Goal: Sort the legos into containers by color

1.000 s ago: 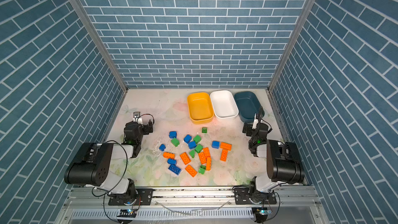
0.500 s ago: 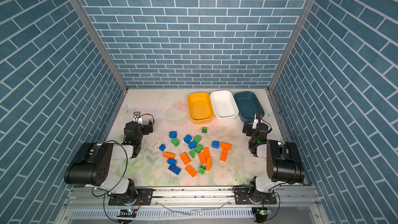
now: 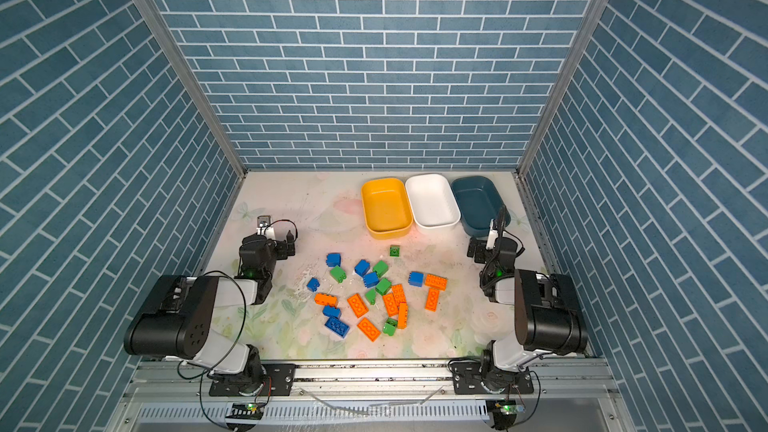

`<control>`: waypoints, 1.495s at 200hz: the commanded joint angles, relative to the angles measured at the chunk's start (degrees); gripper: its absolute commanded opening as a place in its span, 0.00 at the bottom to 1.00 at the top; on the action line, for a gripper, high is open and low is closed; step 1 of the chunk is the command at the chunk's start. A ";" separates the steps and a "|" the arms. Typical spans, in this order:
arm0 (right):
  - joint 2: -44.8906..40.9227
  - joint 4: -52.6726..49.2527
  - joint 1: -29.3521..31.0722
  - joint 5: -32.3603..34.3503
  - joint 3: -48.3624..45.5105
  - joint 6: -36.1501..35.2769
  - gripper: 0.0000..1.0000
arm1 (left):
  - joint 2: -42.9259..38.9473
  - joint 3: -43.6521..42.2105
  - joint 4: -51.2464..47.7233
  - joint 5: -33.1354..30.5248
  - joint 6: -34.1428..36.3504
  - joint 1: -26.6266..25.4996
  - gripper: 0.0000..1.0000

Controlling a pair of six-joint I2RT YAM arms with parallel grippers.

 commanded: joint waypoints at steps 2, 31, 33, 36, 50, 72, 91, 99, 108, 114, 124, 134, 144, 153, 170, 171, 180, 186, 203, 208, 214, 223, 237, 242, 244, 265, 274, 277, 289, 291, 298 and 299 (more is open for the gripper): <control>0.12 0.55 -0.10 -0.59 1.64 0.18 0.99 | -0.01 0.52 -0.43 0.04 0.51 0.08 0.99; -0.97 -1.66 -0.10 -2.25 2.46 -0.38 0.98 | -1.73 2.27 -4.91 3.17 2.43 -0.41 0.99; -1.12 -2.10 -0.10 -2.32 2.61 -0.35 0.97 | -1.95 2.47 -5.57 3.06 2.44 -0.48 0.99; -1.43 -2.66 -0.10 -2.34 2.86 -0.42 0.97 | -2.39 2.87 -6.26 2.67 2.37 -0.52 0.99; -3.16 -5.96 -0.10 -2.51 3.84 -0.42 0.97 | -4.93 5.00 -12.24 0.65 1.75 -0.62 0.99; -5.69 -11.82 -0.10 -3.40 6.05 -1.29 0.94 | -9.19 6.94 -18.00 -5.06 2.45 -2.68 0.99; -8.61 -17.71 0.08 -8.31 8.27 -2.94 0.93 | -12.26 10.35 -23.68 -16.98 1.87 -7.68 0.99; -10.33 -19.67 0.25 -8.48 8.82 -2.96 0.93 | -13.44 12.41 -26.95 -18.19 0.59 -9.20 0.99; -12.60 -20.15 0.26 -8.85 9.02 -1.67 0.93 | -14.31 15.12 -30.83 -18.82 -1.62 -10.89 0.99; -14.18 -19.95 0.21 -9.89 9.04 -0.78 0.93 | -14.75 17.35 -33.76 -19.24 -3.82 -11.95 0.99; -16.28 -19.84 0.30 -12.47 9.38 0.77 0.95 | -14.63 21.56 -38.56 -19.48 -7.96 -13.64 0.99; -17.69 -21.61 0.30 -15.16 11.10 3.21 0.96 | -13.62 26.23 -44.87 -20.67 -12.68 -15.38 0.99; -17.98 -25.46 0.27 -17.88 14.20 6.08 0.97 | -11.83 31.18 -51.19 -20.83 -18.27 -16.77 0.99; -17.06 -29.66 0.26 -20.60 17.90 8.45 0.97 | -9.73 35.41 -56.43 -18.95 -23.20 -17.35 0.99; -12.69 -39.66 0.30 -24.23 26.46 12.98 0.99 | -5.52 41.82 -63.28 -13.48 -30.18 -17.66 0.99; -12.34 -40.31 0.28 -24.32 27.10 13.31 0.99 | -5.29 42.09 -63.49 -12.98 -30.48 -17.66 0.99; -8.89 -45.96 0.32 -24.87 32.25 15.50 0.99 | -3.24 44.01 -64.59 -9.26 -32.63 -17.67 0.99; -6.44 -49.62 0.31 -25.06 35.60 16.55 0.99 | -2.03 45.03 -64.95 -6.81 -34.00 -17.74 0.99; 0.62 -59.24 0.42 -25.71 44.44 16.94 0.99 | 1.43 48.06 -65.90 -0.30 -36.61 -17.76 0.99; 2.59 -61.24 0.43 -25.68 46.62 16.88 0.99 | 2.55 49.02 -66.35 1.38 -37.46 -17.82 0.99; 4.77 -63.66 0.56 -25.30 48.88 16.80 0.98 | 3.90 50.08 -66.68 3.58 -38.31 -17.91 0.99; 7.88 -66.62 0.72 -24.41 51.74 16.79 0.98 | 5.89 51.59 -66.83 6.85 -38.85 -18.30 0.99; 12.47 -70.95 1.19 -23.69 56.45 16.71 0.99 | 8.92 54.33 -68.15 8.91 -38.71 -19.53 0.99; 13.75 -72.11 1.37 -23.43 57.90 16.71 0.99 | 9.97 55.37 -68.86 9.20 -38.49 -20.00 0.99; 14.34 -72.43 1.46 -23.26 58.48 16.64 0.99 | 10.38 55.76 -69.06 9.29 -38.29 -20.16 0.99; 19.67 -76.41 2.59 -20.45 63.78 16.05 0.99 | 13.91 58.68 -70.22 11.06 -37.63 -21.74 0.99; 21.80 -77.81 3.12 -19.45 65.94 15.79 0.99 | 15.41 59.66 -70.34 12.62 -37.64 -22.26 0.99; 22.56 -78.26 3.27 -19.34 66.56 15.75 0.98 | 15.92 59.93 -70.49 13.03 -37.64 -22.43 0.99; 25.01 -78.93 3.76 -19.35 68.62 15.97 0.97 | 17.92 61.70 -71.66 13.97 -37.15 -23.22 0.99; 25.37 -79.03 3.83 -19.39 68.94 16.08 0.97 | 18.28 62.05 -72.05 13.98 -37.01 -23.38 0.99; 26.69 -79.27 4.22 -19.64 69.96 16.33 0.97 | 19.52 63.30 -73.42 13.73 -36.66 -23.80 0.99; 26.87 -79.27 4.30 -19.69 70.12 16.34 0.97 | 19.71 63.50 -73.62 13.73 -36.62 -23.90 0.99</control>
